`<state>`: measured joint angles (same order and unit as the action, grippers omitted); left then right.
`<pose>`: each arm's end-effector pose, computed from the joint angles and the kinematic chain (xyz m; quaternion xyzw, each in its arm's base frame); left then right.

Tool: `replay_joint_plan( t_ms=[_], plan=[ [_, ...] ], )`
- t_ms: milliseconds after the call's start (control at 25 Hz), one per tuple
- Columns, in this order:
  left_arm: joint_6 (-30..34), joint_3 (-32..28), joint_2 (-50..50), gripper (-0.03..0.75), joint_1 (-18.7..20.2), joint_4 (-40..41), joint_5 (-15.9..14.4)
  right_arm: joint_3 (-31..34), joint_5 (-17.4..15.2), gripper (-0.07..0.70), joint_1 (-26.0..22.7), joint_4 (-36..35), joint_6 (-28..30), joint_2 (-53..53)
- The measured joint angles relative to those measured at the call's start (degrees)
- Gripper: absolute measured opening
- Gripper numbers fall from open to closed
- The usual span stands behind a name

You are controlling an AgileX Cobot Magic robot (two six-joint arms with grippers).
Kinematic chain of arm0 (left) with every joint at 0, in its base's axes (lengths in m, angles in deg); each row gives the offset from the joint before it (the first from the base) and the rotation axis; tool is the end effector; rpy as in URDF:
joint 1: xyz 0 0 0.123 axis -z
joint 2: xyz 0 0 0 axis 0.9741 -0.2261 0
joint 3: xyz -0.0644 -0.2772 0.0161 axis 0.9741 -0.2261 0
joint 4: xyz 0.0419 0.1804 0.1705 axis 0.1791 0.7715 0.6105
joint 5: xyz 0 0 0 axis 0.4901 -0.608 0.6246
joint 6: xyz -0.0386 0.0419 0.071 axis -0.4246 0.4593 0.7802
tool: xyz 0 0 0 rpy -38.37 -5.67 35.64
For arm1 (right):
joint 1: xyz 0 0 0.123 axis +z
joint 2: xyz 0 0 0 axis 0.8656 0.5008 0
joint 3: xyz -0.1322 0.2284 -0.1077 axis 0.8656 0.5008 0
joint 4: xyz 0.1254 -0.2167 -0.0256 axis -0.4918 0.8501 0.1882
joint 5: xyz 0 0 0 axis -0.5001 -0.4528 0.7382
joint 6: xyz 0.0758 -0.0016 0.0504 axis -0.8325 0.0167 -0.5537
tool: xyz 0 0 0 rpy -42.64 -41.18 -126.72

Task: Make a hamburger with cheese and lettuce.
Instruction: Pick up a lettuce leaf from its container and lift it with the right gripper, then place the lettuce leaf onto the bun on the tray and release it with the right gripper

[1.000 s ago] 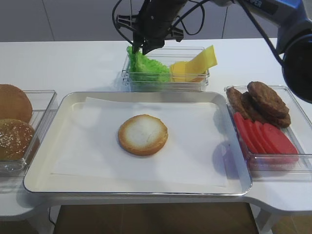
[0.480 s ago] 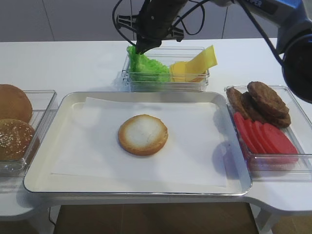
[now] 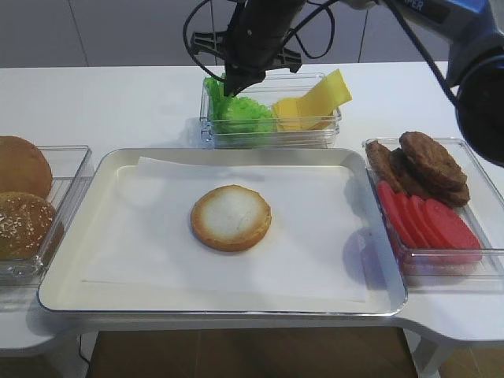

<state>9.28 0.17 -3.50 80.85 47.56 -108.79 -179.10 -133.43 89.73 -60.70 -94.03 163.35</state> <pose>-0.0130 -0.0057 0.2658 0.0589 0.8782 -0.0418 0.4728 0.4422 0.2723 0.2703 -0.1086 0.9480 0.2001 0.2224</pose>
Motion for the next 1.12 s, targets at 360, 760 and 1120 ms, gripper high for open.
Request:
replay_joint_plan(
  t_ms=[360,760,1120],
  plan=[
    [0.0,0.0,0.0,0.324,0.0,0.0,0.0,-0.61,-1.53,0.029,0.0,1.33,0.0,-0.61],
    [0.0,0.0,0.0,0.324,0.0,0.0,0.0,-0.61,-3.45,0.029,0.0,3.23,0.04,-3.76],
    [0.0,0.0,0.0,0.324,0.0,0.0,0.0,-0.61,-5.69,0.029,0.0,4.79,1.42,-7.24]
  ],
)
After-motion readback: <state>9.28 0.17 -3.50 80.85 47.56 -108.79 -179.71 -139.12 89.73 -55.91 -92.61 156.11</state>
